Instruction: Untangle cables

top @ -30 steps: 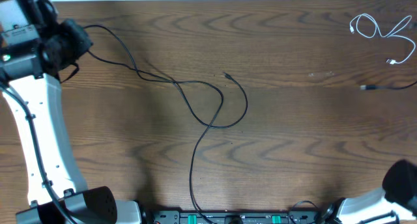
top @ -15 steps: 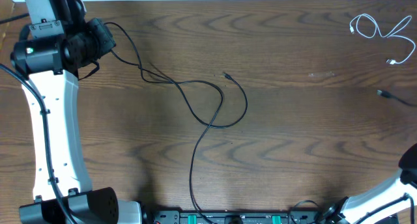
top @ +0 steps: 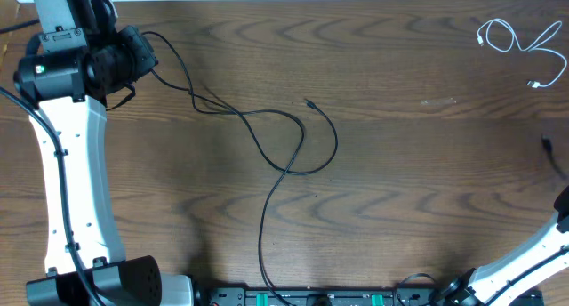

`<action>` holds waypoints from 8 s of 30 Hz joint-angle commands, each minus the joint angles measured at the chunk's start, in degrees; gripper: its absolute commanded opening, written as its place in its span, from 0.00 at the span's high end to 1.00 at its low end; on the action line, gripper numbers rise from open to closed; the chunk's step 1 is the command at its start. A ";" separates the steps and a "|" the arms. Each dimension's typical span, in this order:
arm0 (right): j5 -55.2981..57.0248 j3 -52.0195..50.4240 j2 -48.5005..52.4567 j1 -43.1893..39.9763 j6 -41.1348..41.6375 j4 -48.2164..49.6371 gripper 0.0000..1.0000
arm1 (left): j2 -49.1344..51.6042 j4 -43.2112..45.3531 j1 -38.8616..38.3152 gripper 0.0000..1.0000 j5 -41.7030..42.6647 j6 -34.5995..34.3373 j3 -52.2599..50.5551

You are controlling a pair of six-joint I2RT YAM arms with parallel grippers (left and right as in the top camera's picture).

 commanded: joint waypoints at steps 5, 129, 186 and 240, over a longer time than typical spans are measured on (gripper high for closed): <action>-5.42 0.50 -2.10 0.15 1.16 -6.62 0.01 | 0.11 -0.68 -0.13 0.92 -0.15 1.03 0.26; -24.39 -44.96 -39.71 7.69 11.78 18.91 0.01 | -1.01 -8.39 -15.96 0.92 5.66 4.96 -0.44; -22.23 -47.01 -34.27 21.07 4.55 9.86 0.01 | 4.70 5.29 -49.81 0.11 8.92 -7.39 -10.62; -11.43 -58.14 -7.56 100.00 23.91 15.52 0.37 | -0.81 -3.21 15.32 0.11 -6.62 -7.04 -11.26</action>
